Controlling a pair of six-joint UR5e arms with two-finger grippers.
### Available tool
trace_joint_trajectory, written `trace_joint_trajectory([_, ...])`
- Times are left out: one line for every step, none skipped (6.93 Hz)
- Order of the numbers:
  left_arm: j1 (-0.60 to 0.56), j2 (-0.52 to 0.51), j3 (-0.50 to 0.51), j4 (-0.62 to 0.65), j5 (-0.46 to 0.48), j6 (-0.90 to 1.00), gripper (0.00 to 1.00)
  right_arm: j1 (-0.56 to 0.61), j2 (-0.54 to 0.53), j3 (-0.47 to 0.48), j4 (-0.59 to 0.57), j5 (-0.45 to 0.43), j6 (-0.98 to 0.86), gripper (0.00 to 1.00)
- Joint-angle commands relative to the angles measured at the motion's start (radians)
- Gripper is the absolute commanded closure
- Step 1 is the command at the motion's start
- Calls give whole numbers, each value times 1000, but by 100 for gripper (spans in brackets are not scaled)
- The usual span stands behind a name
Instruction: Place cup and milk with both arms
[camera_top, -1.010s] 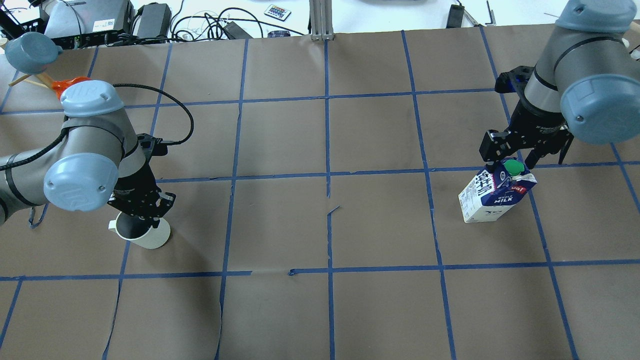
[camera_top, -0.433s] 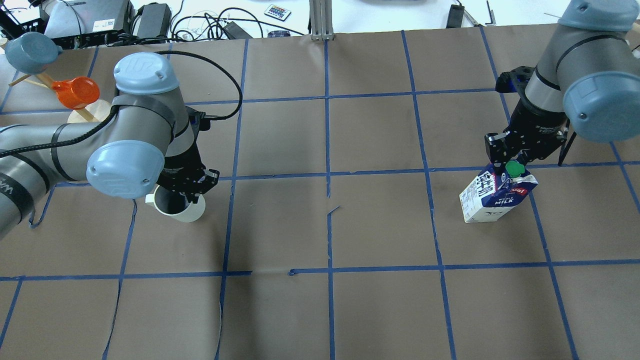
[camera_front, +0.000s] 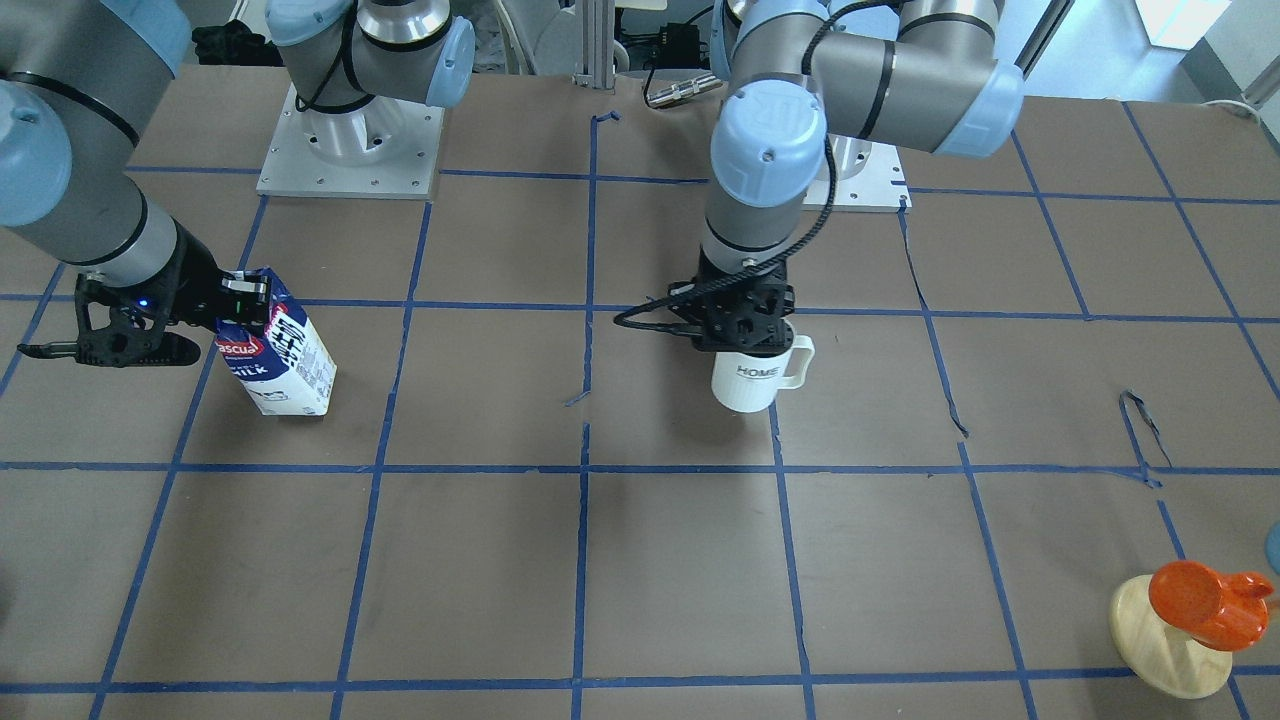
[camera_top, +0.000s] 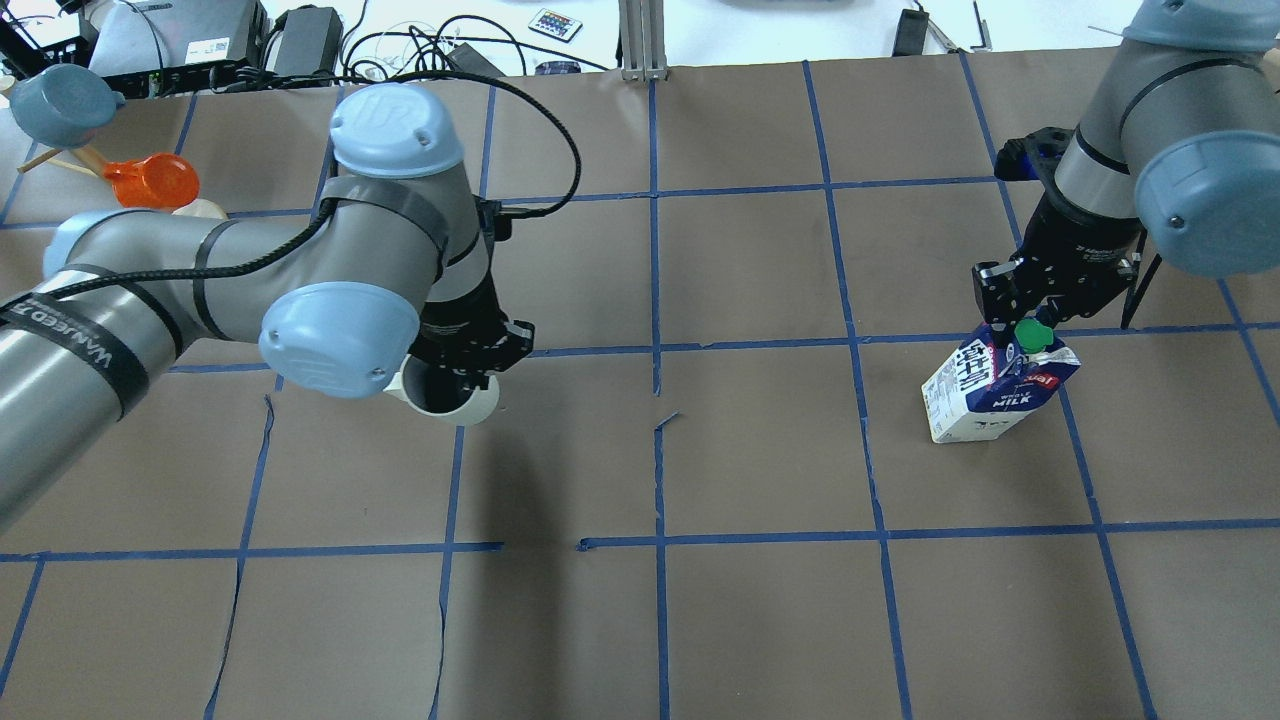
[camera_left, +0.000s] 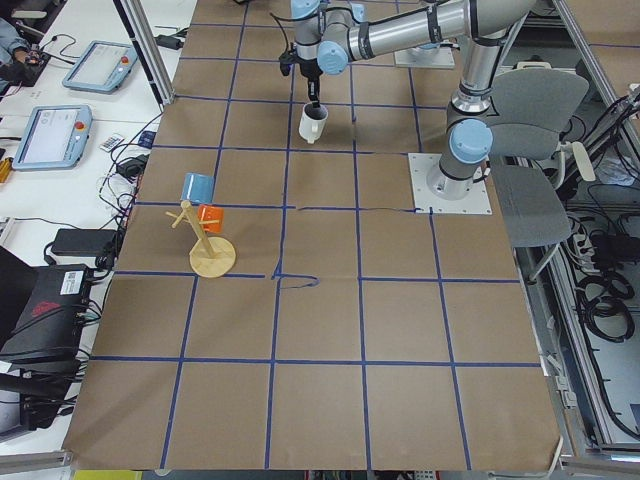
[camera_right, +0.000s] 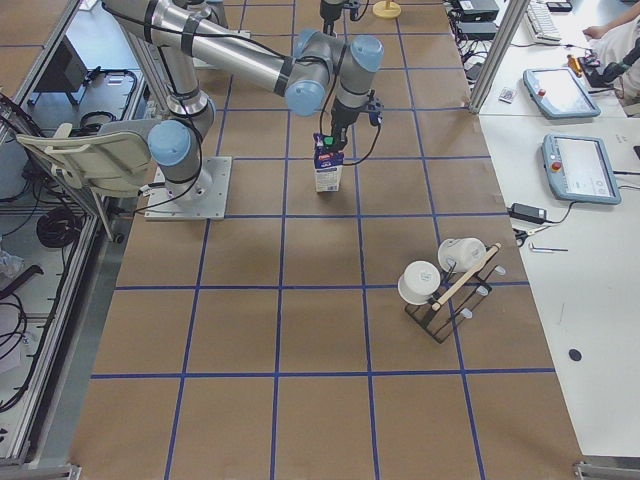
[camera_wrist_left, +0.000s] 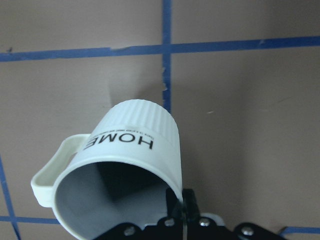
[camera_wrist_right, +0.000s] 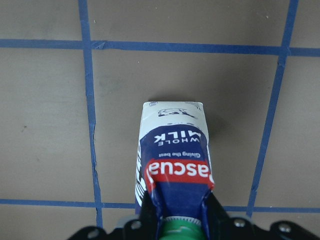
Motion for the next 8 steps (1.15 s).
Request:
trace_joint_trajectory([-125,-55,41,3,-89,-140,100,3,11,-96,61,37,31,82])
trace_joint_trajectory([-162,-81,41,3,-124,-207,100,5,31,-133,84,42,31,80])
trace_joint_trajectory([-184,-113,38,3,-127,-212,100,12,42,-152,89,41,31,80])
trace_joint_trajectory([-201,-123,41,6,-155,-269,100,12,45,-152,89,42,30,80])
trace_joint_trajectory([-218,-135,41,20,-184,-288,100,15,49,-152,91,42,31,79])
trace_joint_trajectory([-218,-153,43,47,-199,-292,100,26,51,-152,89,65,33,79])
trace_joint_trajectory([-219,-158,40,46,-200,-292,100,37,51,-152,89,70,55,79])
trace_joint_trajectory([-221,-160,38,38,-200,-295,100,40,54,-150,91,70,74,80])
